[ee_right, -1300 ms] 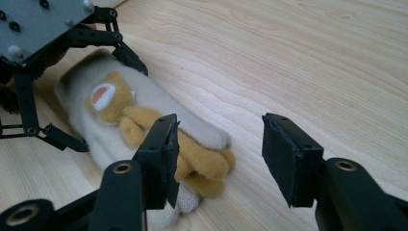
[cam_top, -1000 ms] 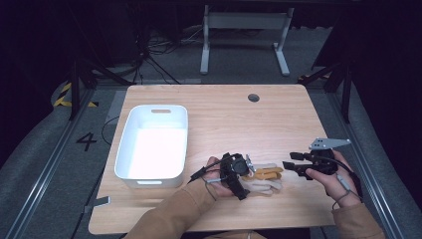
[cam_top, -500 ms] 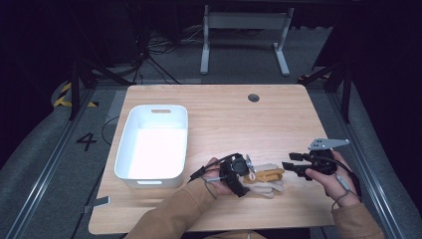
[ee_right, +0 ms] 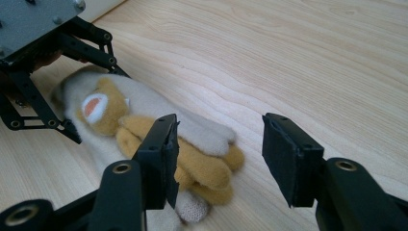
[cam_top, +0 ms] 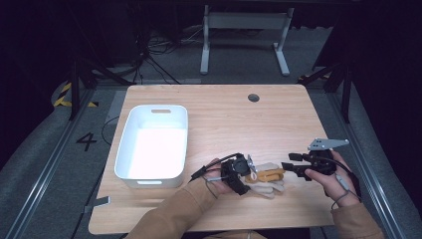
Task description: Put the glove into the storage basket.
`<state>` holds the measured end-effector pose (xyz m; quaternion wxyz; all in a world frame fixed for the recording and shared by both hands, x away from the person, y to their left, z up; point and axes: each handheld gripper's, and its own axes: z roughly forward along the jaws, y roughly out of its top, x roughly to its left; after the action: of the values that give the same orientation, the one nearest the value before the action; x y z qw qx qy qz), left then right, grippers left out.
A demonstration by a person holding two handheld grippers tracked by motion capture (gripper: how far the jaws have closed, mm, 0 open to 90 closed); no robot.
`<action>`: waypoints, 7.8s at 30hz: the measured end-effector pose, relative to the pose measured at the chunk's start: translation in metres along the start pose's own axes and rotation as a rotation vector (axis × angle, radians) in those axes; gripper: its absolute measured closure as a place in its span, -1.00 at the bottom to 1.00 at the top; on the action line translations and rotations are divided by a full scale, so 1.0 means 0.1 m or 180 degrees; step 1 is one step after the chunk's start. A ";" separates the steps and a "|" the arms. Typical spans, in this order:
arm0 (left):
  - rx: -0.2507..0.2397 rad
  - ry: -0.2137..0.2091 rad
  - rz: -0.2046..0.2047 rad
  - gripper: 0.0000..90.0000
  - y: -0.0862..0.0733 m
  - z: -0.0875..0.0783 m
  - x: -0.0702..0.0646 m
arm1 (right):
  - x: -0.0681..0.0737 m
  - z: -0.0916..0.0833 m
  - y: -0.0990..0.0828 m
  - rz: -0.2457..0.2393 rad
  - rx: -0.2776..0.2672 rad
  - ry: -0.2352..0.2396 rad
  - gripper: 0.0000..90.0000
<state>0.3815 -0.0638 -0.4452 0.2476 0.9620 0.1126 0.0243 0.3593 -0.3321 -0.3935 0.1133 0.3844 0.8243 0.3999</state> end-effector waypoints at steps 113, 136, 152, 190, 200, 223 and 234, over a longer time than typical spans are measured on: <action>-0.0562 0.0992 -0.1968 0.56 -0.87 -2.05 0.59 | -0.42 0.58 0.22 0.0014 0.0215 0.0067 0.11; -0.0592 0.1389 -0.2805 0.55 -1.28 -2.13 0.65 | -0.42 0.72 0.40 -0.0055 0.0183 0.0193 0.10; -0.0529 0.1413 -0.3248 0.54 -1.52 -1.98 0.87 | -0.43 0.70 0.39 -0.0059 0.0193 0.0173 0.10; -0.0136 0.1358 -0.3699 0.49 -1.77 -1.45 1.19 | -0.43 0.70 0.31 -0.0039 0.0225 0.0167 0.09; -0.0001 0.1271 -0.3756 0.48 -1.79 -1.38 1.21 | -0.43 0.70 0.30 -0.0052 0.0223 0.0164 0.09; 0.0054 0.1083 -0.3747 -0.37 -1.77 -1.32 1.25 | -0.43 0.69 0.29 -0.0044 0.0217 0.0157 0.08; -0.0046 0.1181 -0.3646 -0.67 -1.68 -1.39 1.22 | -0.44 0.69 0.29 -0.0029 0.0209 0.0161 0.07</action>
<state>0.4513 0.1729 -0.4058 0.2041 0.7262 0.6542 0.0552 0.4389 -0.3130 -0.4219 0.0814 0.3740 0.8413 0.3817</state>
